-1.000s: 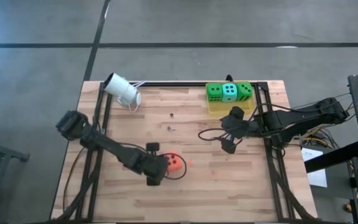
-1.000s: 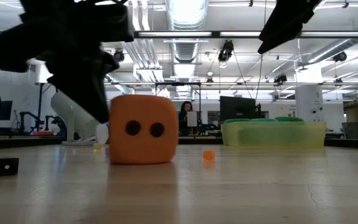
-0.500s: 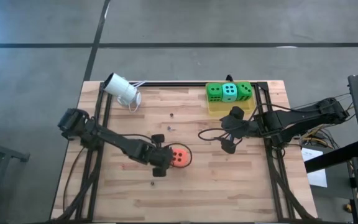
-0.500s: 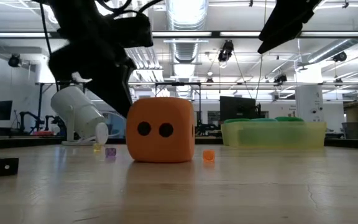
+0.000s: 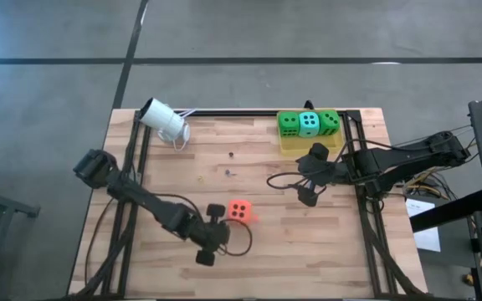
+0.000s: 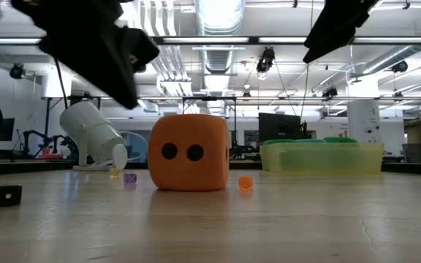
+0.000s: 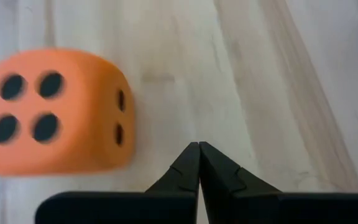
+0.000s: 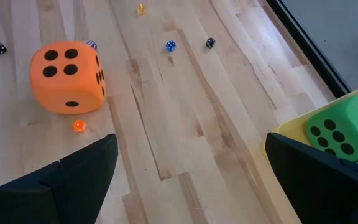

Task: Pick & Place Dice
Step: Put the large orange dice into the yellow transparent bin

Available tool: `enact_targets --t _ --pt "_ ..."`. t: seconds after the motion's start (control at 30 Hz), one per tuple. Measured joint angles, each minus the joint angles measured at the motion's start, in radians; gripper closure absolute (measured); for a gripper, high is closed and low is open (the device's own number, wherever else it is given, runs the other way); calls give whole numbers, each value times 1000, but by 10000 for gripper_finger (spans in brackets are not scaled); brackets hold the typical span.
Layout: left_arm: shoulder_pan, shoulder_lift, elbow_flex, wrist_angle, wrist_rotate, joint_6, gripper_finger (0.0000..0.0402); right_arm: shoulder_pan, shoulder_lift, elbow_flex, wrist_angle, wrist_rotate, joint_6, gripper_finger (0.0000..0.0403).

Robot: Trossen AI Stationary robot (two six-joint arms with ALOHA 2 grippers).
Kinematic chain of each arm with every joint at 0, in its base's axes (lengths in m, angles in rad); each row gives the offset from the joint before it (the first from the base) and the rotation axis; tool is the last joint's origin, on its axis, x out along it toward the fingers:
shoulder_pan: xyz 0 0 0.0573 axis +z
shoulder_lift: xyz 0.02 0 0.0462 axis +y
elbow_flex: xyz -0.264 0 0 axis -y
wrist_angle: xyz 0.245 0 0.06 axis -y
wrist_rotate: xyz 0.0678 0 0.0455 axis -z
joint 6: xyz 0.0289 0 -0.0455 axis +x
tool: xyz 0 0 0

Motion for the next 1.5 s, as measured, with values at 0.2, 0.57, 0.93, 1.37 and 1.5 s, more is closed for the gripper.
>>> enact_targets --t 0.2,0.57,0.93,1.37,1.5 --pt "28 0 0 23 -3 0 390 0 0 0 0 0 -3 3" --pt "76 98 0 49 -6 22 390 0 0 0 0 0 -3 3" --pt "126 102 0 129 -94 49 390 0 0 0 2 1 -11 3" --pt "248 102 -1 123 -179 91 390 0 0 0 20 1 -24 3" --pt "297 102 -1 123 -188 124 390 0 0 0 21 1 -30 3"
